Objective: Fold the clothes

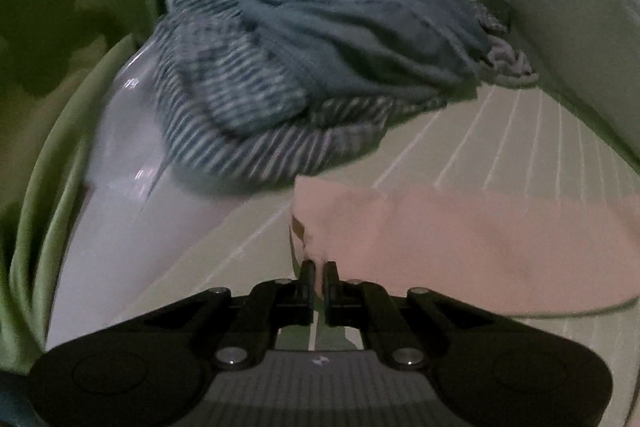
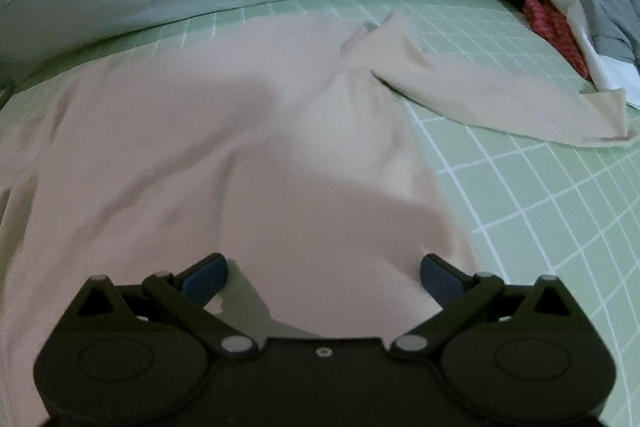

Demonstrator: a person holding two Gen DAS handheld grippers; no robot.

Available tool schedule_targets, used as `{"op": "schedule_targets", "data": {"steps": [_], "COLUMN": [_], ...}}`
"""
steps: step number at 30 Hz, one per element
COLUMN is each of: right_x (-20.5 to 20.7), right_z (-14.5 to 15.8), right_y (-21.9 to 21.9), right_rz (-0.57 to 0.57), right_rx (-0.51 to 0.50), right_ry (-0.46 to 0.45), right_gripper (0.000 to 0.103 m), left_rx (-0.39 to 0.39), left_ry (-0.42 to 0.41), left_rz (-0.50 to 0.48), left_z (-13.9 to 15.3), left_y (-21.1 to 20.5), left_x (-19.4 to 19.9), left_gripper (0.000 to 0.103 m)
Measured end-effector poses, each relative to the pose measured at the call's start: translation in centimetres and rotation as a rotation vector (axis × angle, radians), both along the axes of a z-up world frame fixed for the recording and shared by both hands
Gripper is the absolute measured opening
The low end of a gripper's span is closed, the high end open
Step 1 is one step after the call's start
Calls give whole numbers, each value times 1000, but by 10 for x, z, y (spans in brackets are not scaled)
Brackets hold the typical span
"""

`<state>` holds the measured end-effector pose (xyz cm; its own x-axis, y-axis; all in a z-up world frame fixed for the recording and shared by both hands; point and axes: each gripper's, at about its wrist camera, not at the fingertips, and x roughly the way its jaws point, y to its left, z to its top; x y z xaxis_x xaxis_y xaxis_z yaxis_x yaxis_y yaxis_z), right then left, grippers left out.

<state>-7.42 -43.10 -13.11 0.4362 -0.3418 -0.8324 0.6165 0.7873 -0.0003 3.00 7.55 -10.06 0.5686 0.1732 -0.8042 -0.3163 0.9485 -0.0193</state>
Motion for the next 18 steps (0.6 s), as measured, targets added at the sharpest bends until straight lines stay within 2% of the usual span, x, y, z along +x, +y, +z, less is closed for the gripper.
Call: {"op": "schedule_targets", "data": {"steps": [7, 12, 14, 16, 18], "right_x": [-17, -25, -28, -32, -37], "right_z": [0, 0, 0, -1, 0], "right_y": [7, 8, 8, 8, 7], "right_rz": [26, 76, 98, 124, 164], "right_rx": [-7, -13, -15, -16, -13], "right_ry": [-13, -30, -37, -44, -52], "right_gripper": [103, 103, 103, 103, 103], "left_rx": [-25, -42, -47, -55, -51], "left_ry": [37, 56, 50, 45, 36], "left_rz": [-12, -37, -48, -57, -71], "left_z": [0, 0, 3, 7, 13], "left_y": [-13, -21, -26, -32, -43], "left_x": [-45, -57, -58, -59, -58], "left_gripper": [5, 10, 18, 33, 38]}}
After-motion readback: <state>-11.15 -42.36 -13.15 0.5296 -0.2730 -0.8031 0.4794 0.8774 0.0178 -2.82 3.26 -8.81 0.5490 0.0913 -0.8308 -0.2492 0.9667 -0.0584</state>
